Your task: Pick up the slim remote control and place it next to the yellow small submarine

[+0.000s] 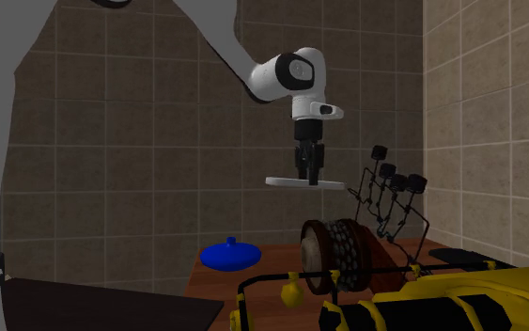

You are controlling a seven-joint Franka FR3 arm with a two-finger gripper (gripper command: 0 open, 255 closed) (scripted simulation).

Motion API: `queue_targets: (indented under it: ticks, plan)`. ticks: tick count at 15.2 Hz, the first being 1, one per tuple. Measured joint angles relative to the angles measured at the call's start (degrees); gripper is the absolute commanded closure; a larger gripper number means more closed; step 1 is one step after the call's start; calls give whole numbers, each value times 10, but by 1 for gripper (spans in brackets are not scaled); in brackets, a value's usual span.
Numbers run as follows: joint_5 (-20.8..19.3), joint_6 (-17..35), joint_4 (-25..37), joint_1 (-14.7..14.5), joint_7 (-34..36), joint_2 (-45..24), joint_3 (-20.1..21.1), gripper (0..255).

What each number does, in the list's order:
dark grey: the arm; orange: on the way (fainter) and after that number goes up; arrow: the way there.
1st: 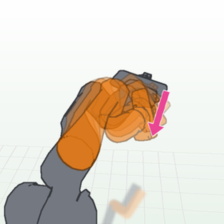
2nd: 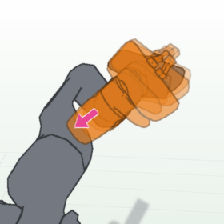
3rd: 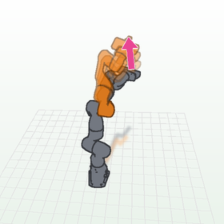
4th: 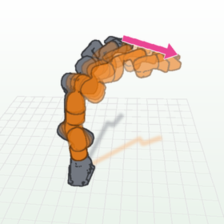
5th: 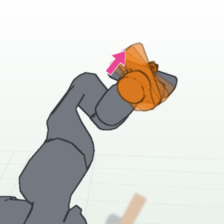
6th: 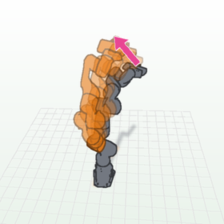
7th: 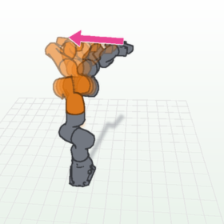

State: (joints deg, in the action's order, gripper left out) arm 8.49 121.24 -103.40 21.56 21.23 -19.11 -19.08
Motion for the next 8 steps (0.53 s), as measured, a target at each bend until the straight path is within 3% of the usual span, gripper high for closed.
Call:
queue_targets:
  ticks: [8]
  plan:
    - [-11,-52,29,-3,8,24,-4,255]
